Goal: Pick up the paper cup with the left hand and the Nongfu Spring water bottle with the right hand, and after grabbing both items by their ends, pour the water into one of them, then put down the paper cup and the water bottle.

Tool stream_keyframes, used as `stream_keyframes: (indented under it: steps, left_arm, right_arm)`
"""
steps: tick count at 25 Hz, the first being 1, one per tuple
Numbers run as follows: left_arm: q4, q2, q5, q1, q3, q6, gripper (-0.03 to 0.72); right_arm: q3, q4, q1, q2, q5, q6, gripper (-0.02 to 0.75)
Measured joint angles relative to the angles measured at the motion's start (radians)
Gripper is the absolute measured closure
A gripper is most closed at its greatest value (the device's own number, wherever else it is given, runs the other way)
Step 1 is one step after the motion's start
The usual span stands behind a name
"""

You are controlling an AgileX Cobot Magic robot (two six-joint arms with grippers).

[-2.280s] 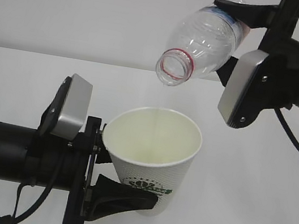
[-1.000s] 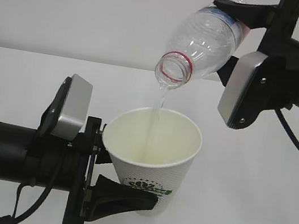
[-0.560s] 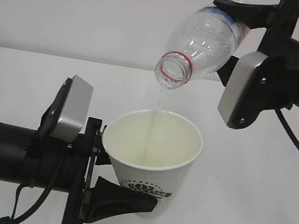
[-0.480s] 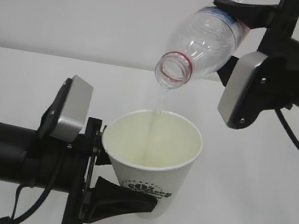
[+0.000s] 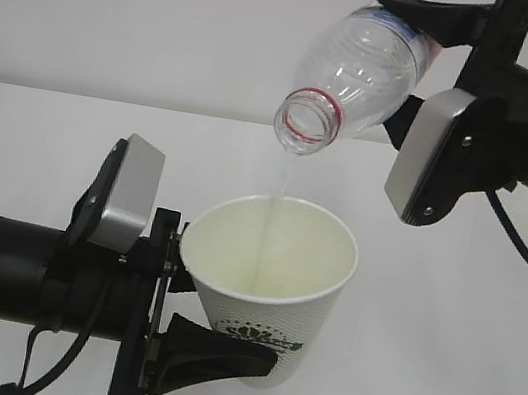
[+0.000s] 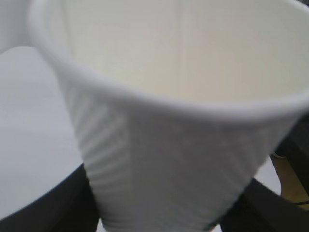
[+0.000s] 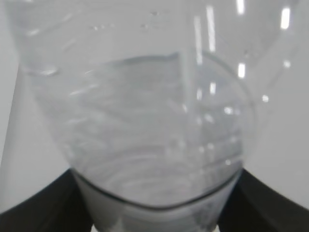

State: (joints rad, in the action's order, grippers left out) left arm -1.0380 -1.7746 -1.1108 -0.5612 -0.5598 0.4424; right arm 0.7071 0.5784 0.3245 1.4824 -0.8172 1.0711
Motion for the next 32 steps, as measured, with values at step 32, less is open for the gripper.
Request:
stream_keyframes:
  steps: [32]
  left_arm:
    - [-0.011, 0.000, 0.000, 0.000, 0.000, 0.000, 0.214]
  right_arm:
    - [0.000, -0.006, 0.000, 0.000, -0.019, 0.002, 0.244]
